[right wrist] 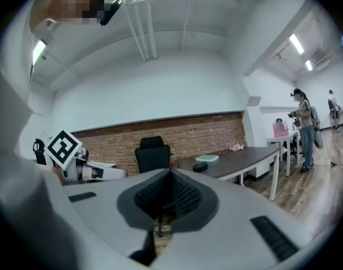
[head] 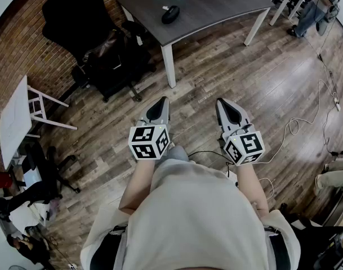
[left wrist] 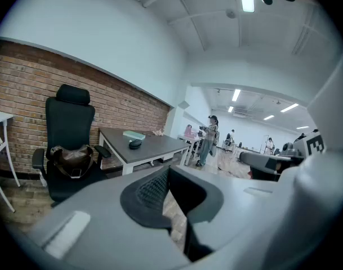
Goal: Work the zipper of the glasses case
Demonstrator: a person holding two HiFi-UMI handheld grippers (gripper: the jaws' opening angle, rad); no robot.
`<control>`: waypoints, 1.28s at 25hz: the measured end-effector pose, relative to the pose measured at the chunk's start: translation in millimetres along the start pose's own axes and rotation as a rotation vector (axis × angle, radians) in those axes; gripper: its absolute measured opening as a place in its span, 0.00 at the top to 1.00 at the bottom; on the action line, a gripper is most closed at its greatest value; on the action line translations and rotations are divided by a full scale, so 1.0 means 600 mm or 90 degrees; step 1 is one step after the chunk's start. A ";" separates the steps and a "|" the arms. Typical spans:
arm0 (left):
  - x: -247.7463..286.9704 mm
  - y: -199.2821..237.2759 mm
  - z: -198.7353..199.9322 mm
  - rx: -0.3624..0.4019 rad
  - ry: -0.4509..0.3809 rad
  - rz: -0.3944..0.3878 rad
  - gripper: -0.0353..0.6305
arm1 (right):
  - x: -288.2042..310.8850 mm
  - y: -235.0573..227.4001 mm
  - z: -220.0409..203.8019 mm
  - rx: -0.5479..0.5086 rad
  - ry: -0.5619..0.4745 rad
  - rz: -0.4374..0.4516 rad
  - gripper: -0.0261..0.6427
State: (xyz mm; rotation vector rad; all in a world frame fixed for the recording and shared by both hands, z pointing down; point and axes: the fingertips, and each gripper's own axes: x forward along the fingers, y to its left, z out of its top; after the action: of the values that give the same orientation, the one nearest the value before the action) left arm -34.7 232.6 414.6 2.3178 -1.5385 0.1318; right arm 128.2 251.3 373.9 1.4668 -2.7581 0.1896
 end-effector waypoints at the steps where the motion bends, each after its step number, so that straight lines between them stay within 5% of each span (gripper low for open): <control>1: -0.008 0.001 -0.002 -0.006 -0.002 0.006 0.93 | -0.005 0.004 0.001 -0.002 0.000 0.003 0.96; 18: -0.029 -0.015 -0.009 -0.047 -0.004 -0.013 0.92 | -0.017 0.026 -0.019 -0.009 0.035 0.053 0.91; 21: -0.015 -0.009 -0.008 -0.053 0.006 -0.031 0.72 | 0.002 0.023 -0.027 0.001 0.045 0.066 0.80; 32: 0.140 0.073 0.042 -0.072 0.030 -0.092 0.45 | 0.182 -0.034 -0.024 0.018 0.060 0.097 0.49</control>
State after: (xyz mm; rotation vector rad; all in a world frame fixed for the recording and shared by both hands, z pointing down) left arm -43.5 135.4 424.4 2.3094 -1.3165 0.0601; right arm 83.1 151.8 397.4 1.2183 -2.8021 0.2914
